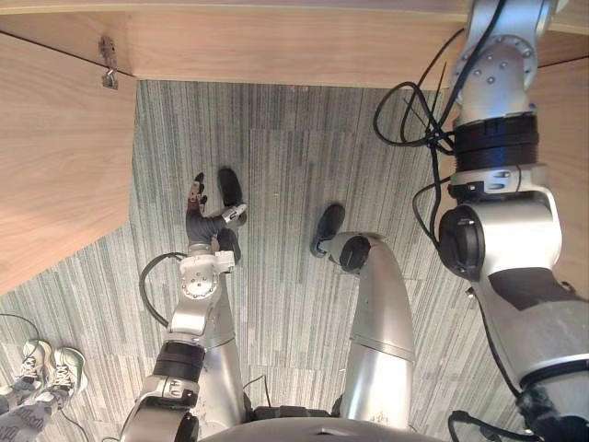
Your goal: Walk over to the cabinet, pick up the folder, carry it to the office cabinet, place the folder inside the office cabinet, then close the office cabinet door
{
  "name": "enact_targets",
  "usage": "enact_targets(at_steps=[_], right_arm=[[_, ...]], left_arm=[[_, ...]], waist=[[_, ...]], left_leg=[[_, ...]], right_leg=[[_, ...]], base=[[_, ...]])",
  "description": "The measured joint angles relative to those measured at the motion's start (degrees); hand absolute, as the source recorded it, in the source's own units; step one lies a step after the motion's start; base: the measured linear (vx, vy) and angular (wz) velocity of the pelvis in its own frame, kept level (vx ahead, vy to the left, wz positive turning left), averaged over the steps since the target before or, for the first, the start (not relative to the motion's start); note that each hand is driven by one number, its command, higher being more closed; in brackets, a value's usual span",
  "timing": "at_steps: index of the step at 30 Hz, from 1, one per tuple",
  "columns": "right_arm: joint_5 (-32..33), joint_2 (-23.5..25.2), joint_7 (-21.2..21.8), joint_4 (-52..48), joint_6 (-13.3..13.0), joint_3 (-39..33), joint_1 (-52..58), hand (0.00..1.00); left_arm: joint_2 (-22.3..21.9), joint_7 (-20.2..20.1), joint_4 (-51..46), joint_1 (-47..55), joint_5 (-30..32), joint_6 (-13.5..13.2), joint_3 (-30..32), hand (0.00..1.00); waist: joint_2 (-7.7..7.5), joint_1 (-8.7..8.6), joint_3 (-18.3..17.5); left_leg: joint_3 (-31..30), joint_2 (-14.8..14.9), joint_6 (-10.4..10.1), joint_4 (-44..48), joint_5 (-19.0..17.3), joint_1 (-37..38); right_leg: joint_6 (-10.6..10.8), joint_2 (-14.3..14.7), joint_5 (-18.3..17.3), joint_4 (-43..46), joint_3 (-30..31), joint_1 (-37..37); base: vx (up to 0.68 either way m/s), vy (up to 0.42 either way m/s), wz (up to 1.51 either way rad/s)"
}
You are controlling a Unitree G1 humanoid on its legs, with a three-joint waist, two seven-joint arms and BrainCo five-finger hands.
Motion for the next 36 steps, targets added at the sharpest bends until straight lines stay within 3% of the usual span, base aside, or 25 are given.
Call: enact_targets(at_steps=[11, 19, 24, 36], right_arm=[[-0.10, -1.25, 2.44, 1.95, 2.46, 3.79, -1.42, 0.00], [-4.75, -2.44, 4.52, 1.66, 4.95, 6.39, 0.03, 0.00], [-7.73, -6.26, 7.36, -0.50, 7.30, 10.11, 3.21, 0.00], [-7.53, -14.17, 15.56, -5.03, 8.38, 15.27, 10.17, 0.00]], left_arm=[[0.06, -0.20, -0.76, 0.48, -2.23, -0.03, 1.38, 0.00], [0.13, -0.20, -0.84, 0.60, -2.61, -0.02, 1.92, 0.00], [0.43, -0.46, -0.75, 0.60, -2.59, 0.01, 2.01, 0.00], [2.97, -1.85, -0.58, 0.68, -2.53, 0.05, 2.43, 0.00]], waist=[[0.00, 0.10, 0.00], [-0.01, 0.04, 0.00], [-0.01, -0.30, 0.00], [-0.16, -0.93, -0.07]], left_leg=[[1.50, -0.02, -0.09, -4.13, 2.31, 2.34], [1.85, 0.25, 0.17, -5.59, 2.82, 3.73], [2.03, 0.25, 0.42, -5.96, 3.02, 4.29], [3.26, 0.81, 1.16, -7.91, 3.62, 5.97]], right_leg=[[-0.39, 0.16, 1.83, -2.44, 0.06, 0.78], [-0.18, 0.49, 2.43, -4.19, -0.25, 2.24], [0.05, 0.51, 2.68, -5.00, -0.33, 3.04], [0.46, 1.31, 4.37, -8.08, -0.26, 4.50]], base=[[-0.06, -0.007, 0.00], [-0.04, -0.016, -0.01], [-0.01, -0.002, 0.00], [-0.03, -0.004, -0.04]])
